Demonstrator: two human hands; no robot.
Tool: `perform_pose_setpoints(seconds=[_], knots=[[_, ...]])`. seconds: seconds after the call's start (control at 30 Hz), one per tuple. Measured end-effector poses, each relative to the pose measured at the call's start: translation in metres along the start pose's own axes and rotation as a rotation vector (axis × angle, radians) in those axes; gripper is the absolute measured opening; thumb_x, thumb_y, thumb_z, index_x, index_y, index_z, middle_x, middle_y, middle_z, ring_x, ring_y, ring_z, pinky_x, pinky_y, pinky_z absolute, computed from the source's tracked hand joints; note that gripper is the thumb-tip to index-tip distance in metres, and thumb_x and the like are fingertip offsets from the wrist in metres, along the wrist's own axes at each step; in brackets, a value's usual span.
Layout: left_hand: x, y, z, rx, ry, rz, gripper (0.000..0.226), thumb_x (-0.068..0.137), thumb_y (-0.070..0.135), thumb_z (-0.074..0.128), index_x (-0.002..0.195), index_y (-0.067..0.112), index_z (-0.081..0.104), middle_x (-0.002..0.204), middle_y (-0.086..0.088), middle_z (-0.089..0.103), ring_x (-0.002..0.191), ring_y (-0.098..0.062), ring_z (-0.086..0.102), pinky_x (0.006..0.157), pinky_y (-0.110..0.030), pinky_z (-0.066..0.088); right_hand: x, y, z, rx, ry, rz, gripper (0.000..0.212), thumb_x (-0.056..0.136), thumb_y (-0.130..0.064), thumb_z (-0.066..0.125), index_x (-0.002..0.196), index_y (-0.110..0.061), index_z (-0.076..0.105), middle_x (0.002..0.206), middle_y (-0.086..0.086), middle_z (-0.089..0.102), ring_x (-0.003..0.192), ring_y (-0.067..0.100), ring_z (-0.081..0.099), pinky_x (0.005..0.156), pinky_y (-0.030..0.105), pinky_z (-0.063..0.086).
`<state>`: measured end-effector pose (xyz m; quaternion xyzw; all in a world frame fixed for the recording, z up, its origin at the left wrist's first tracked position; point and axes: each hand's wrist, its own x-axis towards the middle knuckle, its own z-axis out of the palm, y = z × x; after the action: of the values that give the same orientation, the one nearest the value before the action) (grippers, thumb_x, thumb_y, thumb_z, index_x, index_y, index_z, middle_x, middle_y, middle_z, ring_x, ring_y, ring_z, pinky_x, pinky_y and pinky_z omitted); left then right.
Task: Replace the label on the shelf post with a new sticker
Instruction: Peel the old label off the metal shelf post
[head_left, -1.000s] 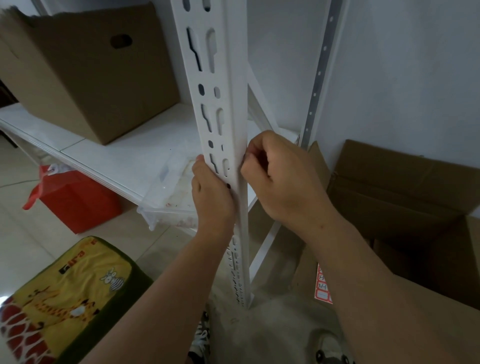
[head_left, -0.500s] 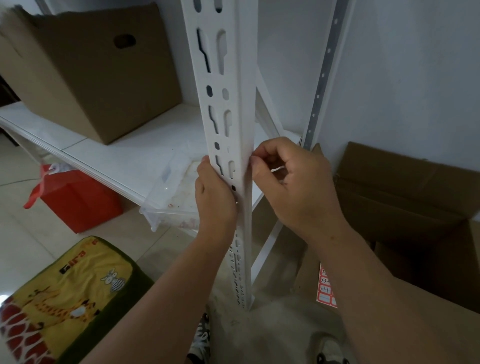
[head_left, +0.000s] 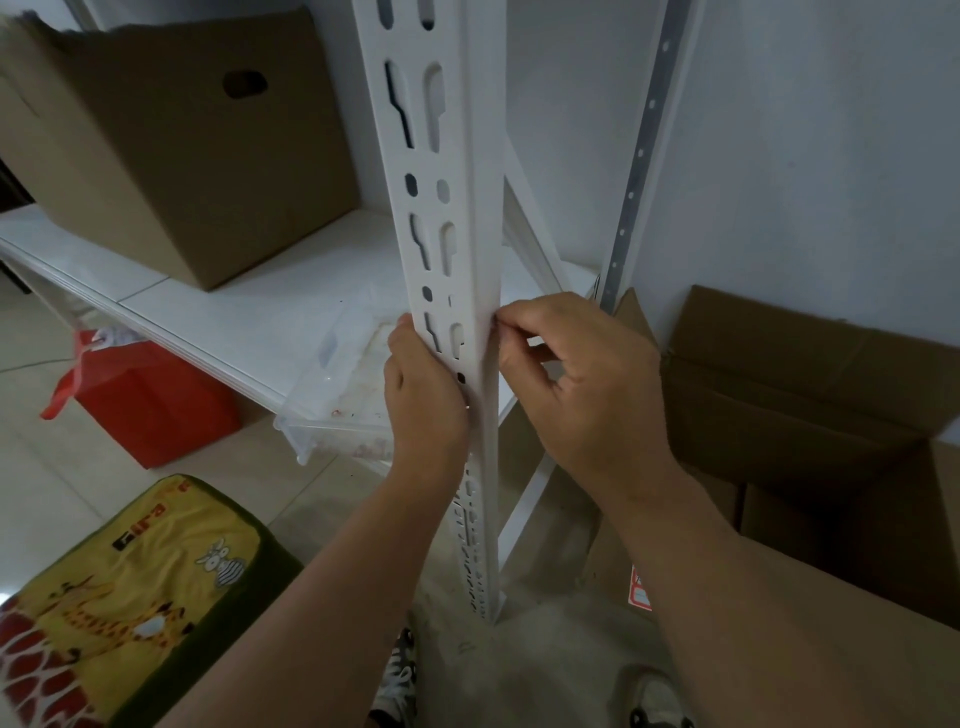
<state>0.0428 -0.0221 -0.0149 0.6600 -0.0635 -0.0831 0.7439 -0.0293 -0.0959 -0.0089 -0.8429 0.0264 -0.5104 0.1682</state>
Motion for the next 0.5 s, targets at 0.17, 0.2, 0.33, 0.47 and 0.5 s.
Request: perform_pose_setpoints(seconds=[0.17, 0.2, 0.33, 0.47, 0.5], knots=[[0.0025, -0.0034, 0.0012, -0.014, 0.005, 0.012, 0.044, 0.103, 0.035, 0.022, 0.074, 0.021, 0.053, 0.069, 0.003, 0.056, 0.064, -0.004, 0.055, 0.066, -0.023, 0.046, -0.0053, -0.0037, 0.0074, -0.031, 0.073, -0.011, 0.011, 0.091, -0.006, 0.061, 0.088, 0.001, 0.069, 0.080, 0.010, 0.068, 0.071, 0.020, 0.063, 0.063, 0.034, 0.052], [0.0029, -0.0041, 0.0013, -0.015, 0.005, 0.013, 0.044, 0.103, 0.035, 0.021, 0.075, 0.021, 0.053, 0.070, 0.002, 0.056, 0.066, -0.007, 0.055, 0.066, -0.024, 0.046, -0.0058, -0.0041, 0.0073, -0.031, 0.075, -0.016, 0.011, 0.091, -0.006, 0.061, 0.089, 0.001, 0.069, 0.080, 0.010, 0.068, 0.071, 0.020, 0.062, 0.064, 0.032, 0.052], [0.0040, -0.0060, 0.0023, -0.027, 0.013, 0.012, 0.045, 0.102, 0.036, 0.022, 0.075, 0.021, 0.054, 0.071, 0.002, 0.057, 0.067, -0.008, 0.056, 0.067, -0.026, 0.047, -0.0070, -0.0052, 0.0060, -0.037, 0.063, -0.014, 0.009, 0.091, -0.004, 0.061, 0.091, 0.000, 0.069, 0.083, 0.010, 0.068, 0.074, 0.019, 0.062, 0.067, 0.030, 0.052], [0.0035, -0.0066, 0.0026, -0.038, 0.007, -0.003, 0.046, 0.102, 0.038, 0.023, 0.075, 0.024, 0.057, 0.069, 0.006, 0.060, 0.067, -0.005, 0.060, 0.070, -0.027, 0.049, -0.0060, -0.0035, 0.0045, -0.052, 0.022, -0.019, 0.008, 0.090, -0.005, 0.062, 0.092, -0.001, 0.068, 0.085, 0.009, 0.069, 0.075, 0.018, 0.061, 0.069, 0.027, 0.052], [0.0032, -0.0065, 0.0023, -0.034, 0.005, 0.003, 0.046, 0.102, 0.037, 0.023, 0.074, 0.025, 0.057, 0.066, 0.007, 0.061, 0.065, -0.003, 0.061, 0.070, -0.027, 0.051, -0.0064, -0.0023, 0.0040, -0.056, -0.007, -0.022, 0.008, 0.090, -0.007, 0.061, 0.092, -0.002, 0.068, 0.088, 0.009, 0.069, 0.077, 0.017, 0.061, 0.072, 0.022, 0.051]])
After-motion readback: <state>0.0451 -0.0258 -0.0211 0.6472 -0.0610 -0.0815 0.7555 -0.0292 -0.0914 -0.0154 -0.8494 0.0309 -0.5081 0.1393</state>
